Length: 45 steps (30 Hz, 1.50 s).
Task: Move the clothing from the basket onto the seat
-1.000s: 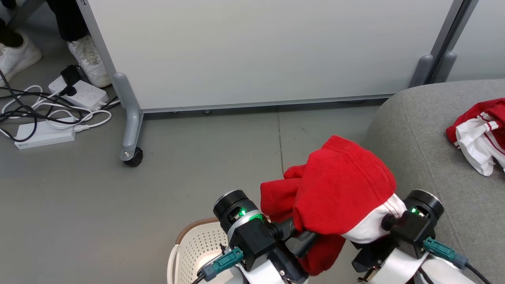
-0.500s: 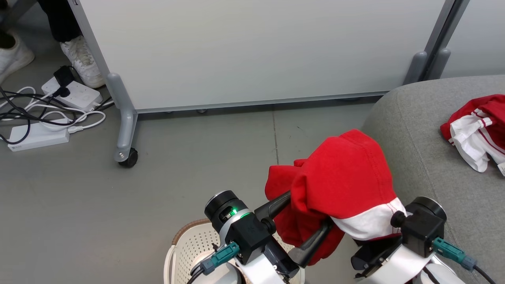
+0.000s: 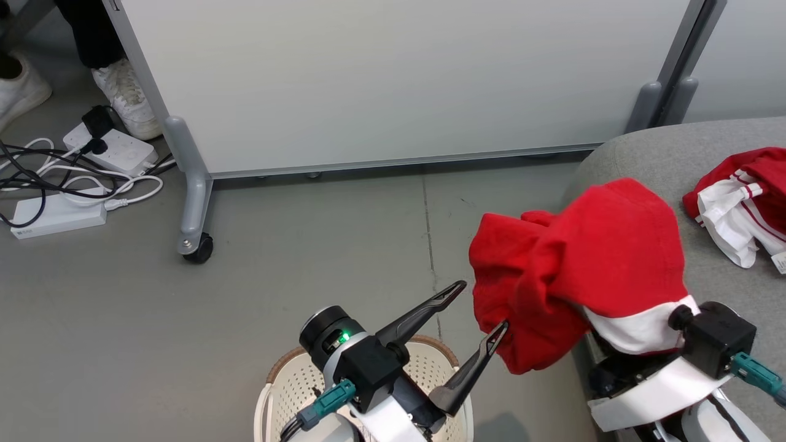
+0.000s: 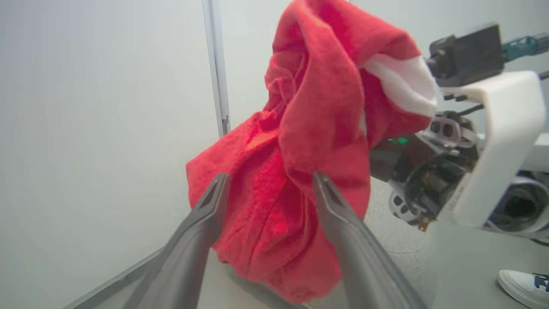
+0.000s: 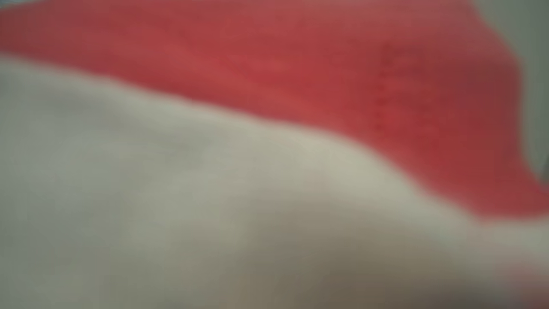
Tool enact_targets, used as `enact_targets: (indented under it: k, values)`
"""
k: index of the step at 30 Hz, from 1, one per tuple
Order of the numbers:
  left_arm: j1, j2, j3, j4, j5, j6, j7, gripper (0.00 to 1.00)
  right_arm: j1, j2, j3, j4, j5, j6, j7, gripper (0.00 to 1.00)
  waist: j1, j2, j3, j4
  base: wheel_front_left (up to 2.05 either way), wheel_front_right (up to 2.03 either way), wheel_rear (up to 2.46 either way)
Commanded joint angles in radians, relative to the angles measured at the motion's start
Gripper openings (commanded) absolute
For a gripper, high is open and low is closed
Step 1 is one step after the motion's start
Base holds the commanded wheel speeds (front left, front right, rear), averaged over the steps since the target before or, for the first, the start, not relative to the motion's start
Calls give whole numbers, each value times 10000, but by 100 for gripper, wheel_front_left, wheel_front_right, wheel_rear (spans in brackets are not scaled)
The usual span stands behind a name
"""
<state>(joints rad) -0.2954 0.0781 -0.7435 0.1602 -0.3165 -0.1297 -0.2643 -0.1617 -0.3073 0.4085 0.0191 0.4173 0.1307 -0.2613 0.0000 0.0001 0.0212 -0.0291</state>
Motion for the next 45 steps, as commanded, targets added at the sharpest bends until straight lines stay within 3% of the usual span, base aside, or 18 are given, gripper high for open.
enact_targets:
  k: [1,13,20,45]
  values:
    - [109,75,116,11,83,-19,2,100,128,6,-173,30,36,2,-31,0,0,-1,-5,-5,0,0,0]
    - [859,258,905,-148,406,-18,2,100,968,229,-1781,134,-361,2,-32,0,0,-1,-15,-129,0,0,0]
    - [1328,557,501,-68,457,-18,2,100,1475,444,-2655,278,-686,2,-32,0,0,-1,-22,-318,0,0,0]
    - [1773,721,86,-30,370,-18,2,100,1908,635,-3046,627,-894,2,-32,0,0,-1,82,-397,0,0,0]
